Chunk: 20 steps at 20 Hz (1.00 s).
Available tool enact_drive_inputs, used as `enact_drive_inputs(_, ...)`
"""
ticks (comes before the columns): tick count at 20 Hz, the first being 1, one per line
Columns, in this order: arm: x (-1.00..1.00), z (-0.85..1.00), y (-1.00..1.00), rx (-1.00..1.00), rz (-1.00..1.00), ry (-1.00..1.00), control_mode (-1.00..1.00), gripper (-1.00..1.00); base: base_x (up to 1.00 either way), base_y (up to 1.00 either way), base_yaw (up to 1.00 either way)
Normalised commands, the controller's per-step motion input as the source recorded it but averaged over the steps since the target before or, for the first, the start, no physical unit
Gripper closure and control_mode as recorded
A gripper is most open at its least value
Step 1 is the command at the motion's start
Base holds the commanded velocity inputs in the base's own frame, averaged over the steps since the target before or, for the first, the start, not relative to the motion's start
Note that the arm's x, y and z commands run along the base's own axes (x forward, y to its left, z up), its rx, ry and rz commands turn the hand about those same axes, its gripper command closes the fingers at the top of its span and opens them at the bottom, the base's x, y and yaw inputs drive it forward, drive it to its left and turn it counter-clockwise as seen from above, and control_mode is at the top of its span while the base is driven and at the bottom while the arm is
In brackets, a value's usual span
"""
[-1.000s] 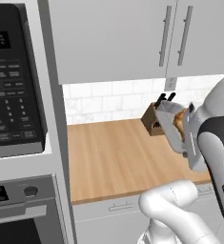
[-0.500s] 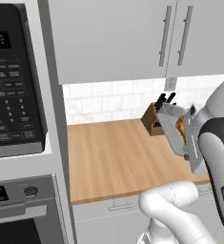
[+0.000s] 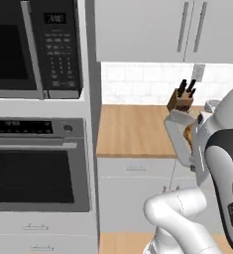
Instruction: Take the meat container that has the chicken drumstick and place it on the second highest rack of the freezer. Then take the vegetable container that has the potato and tomato and place it on the highest rack of the freezer.
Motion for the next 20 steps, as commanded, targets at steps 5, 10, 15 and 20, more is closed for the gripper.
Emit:
enact_drive_inputs(5,0.0,0.0,0.0,0.0,0.0,0.0,1.0,1.0,0.13,0.63,0.61)
enact_drive_inputs(10,0.0,0.0,0.0,0.0,0.0,0.0,1.0,1.0,0.18,0.98,0.47)
enact_drive_inputs(15,0.0,0.0,0.0,0.0,0.0,0.0,1.0,1.0,0.2,1.0,0.26)
enact_drive_inputs(20,0.0,0.0,0.0,0.0,0.0,0.0,1.0,1.0,0.43,1.0,0.14)
